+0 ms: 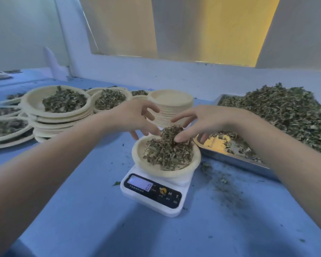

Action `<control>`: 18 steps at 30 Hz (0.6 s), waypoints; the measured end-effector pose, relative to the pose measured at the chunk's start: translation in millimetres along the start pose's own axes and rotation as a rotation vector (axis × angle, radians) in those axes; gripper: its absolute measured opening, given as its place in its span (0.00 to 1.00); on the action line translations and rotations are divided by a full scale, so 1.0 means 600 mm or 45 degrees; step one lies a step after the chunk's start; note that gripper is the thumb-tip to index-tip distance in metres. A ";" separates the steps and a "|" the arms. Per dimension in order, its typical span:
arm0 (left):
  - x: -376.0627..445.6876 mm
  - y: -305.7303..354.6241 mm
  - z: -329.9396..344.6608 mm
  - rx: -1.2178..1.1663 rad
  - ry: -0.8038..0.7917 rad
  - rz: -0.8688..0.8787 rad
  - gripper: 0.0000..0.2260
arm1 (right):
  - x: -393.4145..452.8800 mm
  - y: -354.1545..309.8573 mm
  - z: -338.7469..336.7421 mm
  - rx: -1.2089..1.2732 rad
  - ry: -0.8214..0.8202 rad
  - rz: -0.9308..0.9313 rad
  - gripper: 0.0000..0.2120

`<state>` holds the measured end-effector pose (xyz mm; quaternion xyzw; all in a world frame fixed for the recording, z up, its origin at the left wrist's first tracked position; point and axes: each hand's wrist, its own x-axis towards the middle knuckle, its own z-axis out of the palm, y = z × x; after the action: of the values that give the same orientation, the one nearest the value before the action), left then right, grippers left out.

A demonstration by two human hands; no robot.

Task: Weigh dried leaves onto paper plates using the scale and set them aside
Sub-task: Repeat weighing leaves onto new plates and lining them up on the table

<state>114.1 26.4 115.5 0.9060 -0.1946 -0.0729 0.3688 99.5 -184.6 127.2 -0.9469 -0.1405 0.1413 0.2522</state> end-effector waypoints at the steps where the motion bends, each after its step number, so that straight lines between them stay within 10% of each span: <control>1: 0.000 -0.008 0.001 -0.030 0.068 0.027 0.25 | 0.001 0.004 0.003 0.032 0.056 -0.019 0.28; 9: 0.017 -0.060 0.047 -0.226 0.357 0.076 0.10 | 0.042 0.040 0.049 -0.115 0.515 -0.024 0.18; 18: 0.037 -0.094 0.075 -0.569 0.670 -0.014 0.07 | 0.067 0.045 0.102 0.057 0.445 -0.246 0.18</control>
<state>138.6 25.5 43.9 0.7918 -0.0670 0.1203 0.5951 120.8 -166.5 54.6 -0.9334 -0.1817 -0.0469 0.3059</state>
